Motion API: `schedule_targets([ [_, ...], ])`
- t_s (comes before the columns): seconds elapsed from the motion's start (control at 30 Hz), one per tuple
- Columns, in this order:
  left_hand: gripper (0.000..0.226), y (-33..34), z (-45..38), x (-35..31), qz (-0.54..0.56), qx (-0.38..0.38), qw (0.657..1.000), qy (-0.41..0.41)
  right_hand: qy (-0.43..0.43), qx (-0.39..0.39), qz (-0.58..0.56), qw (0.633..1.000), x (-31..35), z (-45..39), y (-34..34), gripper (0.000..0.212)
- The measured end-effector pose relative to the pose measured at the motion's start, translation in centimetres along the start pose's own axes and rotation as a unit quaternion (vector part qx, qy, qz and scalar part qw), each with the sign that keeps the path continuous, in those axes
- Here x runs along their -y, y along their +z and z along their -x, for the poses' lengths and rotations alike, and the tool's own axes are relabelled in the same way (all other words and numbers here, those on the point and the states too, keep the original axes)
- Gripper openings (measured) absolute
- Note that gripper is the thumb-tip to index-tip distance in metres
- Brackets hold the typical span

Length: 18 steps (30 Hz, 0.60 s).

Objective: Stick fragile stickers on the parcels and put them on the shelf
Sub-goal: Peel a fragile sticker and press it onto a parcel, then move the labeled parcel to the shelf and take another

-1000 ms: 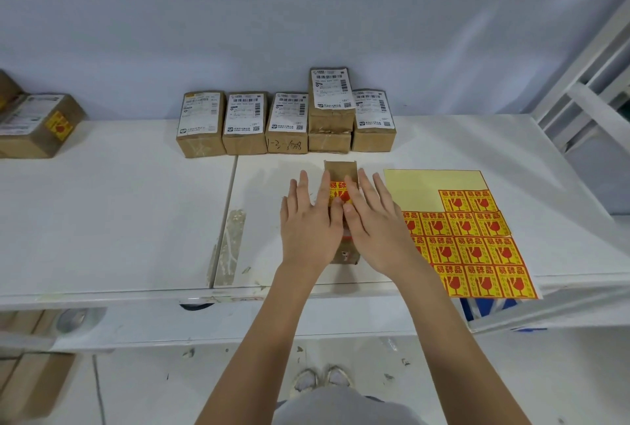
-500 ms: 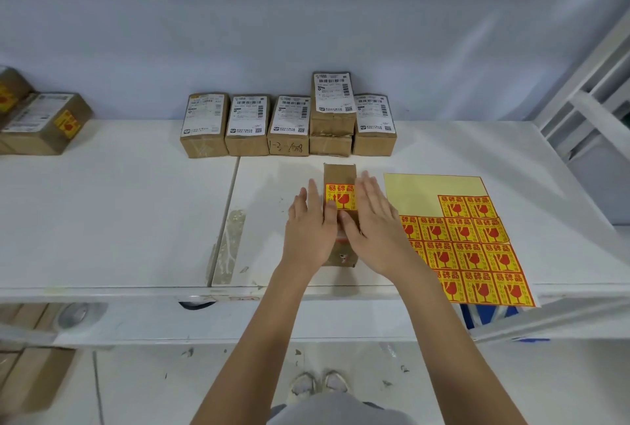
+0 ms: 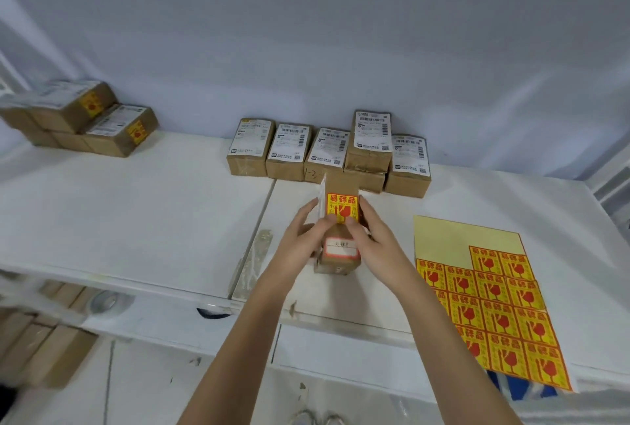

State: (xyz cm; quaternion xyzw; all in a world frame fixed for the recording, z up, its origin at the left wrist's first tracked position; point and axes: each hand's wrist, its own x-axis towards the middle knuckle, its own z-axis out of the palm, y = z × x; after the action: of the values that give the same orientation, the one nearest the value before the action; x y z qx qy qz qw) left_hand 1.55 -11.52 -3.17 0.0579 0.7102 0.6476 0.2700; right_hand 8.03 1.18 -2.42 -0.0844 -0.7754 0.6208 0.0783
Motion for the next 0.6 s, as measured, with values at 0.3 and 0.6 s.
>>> schedule_targets([
  [0.3, 0.079, -2.2, -3.3, -3.7, -0.044, -0.056, 0.996, -0.061, -0.049, -0.157, 0.388, 0.907, 2.4, -9.2, -2.1, 0.034],
  [0.6, 0.083, -3.8, -5.2, -5.4, -0.152, -0.089, 0.982, -0.066, 0.145, -0.117, 0.555, 0.811, 3.3, -17.0, -3.9, 0.081],
])
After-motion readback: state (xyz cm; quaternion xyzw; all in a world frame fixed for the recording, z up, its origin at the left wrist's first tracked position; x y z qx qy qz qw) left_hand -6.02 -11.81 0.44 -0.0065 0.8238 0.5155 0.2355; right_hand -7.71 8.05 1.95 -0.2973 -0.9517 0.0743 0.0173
